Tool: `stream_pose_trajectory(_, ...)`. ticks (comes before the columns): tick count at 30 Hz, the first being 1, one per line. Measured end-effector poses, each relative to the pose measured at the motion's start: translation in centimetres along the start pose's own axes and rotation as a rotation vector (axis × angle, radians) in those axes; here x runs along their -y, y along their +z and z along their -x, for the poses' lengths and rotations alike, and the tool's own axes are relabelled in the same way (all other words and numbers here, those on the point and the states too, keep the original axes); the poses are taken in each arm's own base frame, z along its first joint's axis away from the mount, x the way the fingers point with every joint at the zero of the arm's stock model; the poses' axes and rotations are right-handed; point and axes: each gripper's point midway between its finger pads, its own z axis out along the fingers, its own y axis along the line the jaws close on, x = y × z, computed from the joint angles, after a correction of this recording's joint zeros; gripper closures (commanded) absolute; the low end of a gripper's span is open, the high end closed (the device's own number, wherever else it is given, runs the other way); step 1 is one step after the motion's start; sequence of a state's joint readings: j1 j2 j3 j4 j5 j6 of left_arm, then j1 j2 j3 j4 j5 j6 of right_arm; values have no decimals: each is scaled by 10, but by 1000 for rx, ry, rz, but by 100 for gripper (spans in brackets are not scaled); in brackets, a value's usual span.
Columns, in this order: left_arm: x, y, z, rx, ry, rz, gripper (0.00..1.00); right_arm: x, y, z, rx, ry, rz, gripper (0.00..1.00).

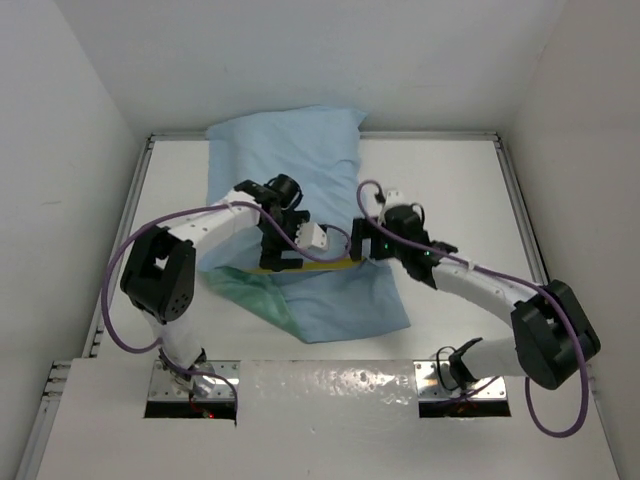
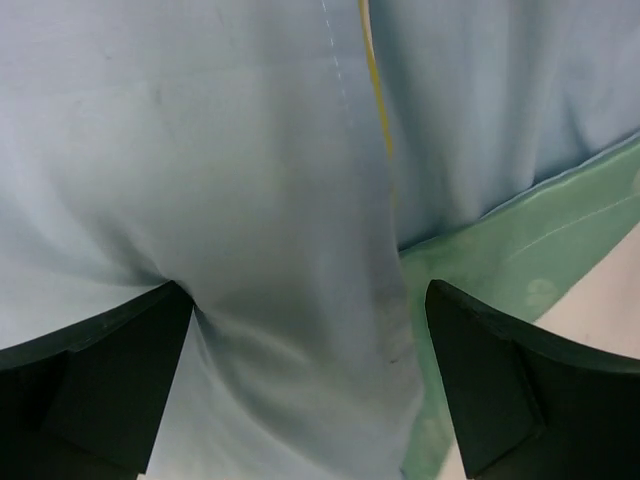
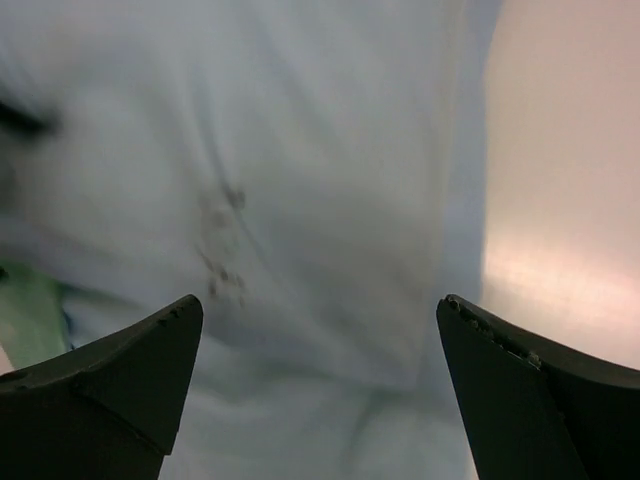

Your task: Put the pillow into the pillowcase

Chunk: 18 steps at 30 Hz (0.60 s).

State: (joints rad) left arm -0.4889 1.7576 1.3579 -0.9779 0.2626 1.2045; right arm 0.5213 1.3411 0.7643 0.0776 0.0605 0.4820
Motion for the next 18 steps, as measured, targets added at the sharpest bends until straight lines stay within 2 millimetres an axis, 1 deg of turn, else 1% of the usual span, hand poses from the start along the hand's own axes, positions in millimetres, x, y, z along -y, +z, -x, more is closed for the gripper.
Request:
stream_pose_trajectory(2, 8, 11, 4, -3, 28, -10, 0, 9, -4, -64, -136, 14, -21, 1)
stream_pose_trajectory(3, 10, 18, 4, -6, 33, -8, 0, 12, -9, -91, -194, 27, -28, 1)
stream_pose_trajectory(5, 8, 29, -1, -13, 19, 23, 0, 20, -16, -124, -257, 66, -48, 1)
stream_pose_trajectory(6, 6, 34, -4, -14, 6, 43, 4, 23, -18, -133, -273, 83, -59, 1)
stream_pose_trajectory(7, 3, 38, -6, -15, -16, 66, 14, 26, -19, -142, -289, 101, -70, 4)
stream_pose_trajectory(8, 0, 42, -7, -14, -42, 90, 48, 29, -19, -149, -299, 118, -83, 8)
stream_pose_trajectory(9, -3, 43, -6, -11, -77, 109, 64, 31, -17, -153, -304, 129, -94, 16)
stream_pose_trajectory(10, -10, 44, -5, -7, -106, 141, 79, 34, -13, -152, -291, 138, -106, 39)
stream_pose_trajectory(11, -16, 45, -4, 1, -138, 167, 100, 33, -9, -149, -276, 145, -101, 49)
stream_pose_trajectory(12, -20, 46, -3, 8, -180, 188, 100, 33, -4, -150, -278, 165, -103, 61)
stream_pose_trajectory(13, -23, 46, -3, 18, -227, 204, 100, 36, 2, -147, -269, 181, -106, 94)
stream_pose_trajectory(14, -23, 46, -2, 26, -283, 212, 100, 39, 9, -142, -273, 196, -109, 100)
stream_pose_trajectory(16, -23, 43, 2, 73, -415, 212, 100, 49, 29, -130, -291, 244, -134, 100)
stream_pose_trajectory(17, -25, 40, 8, 115, -484, 204, 100, 55, 44, -118, -301, 258, -145, 99)
stream_pose_trajectory(18, -27, 34, 14, 173, -574, 196, 100, 59, 63, -101, -301, 263, -151, 93)
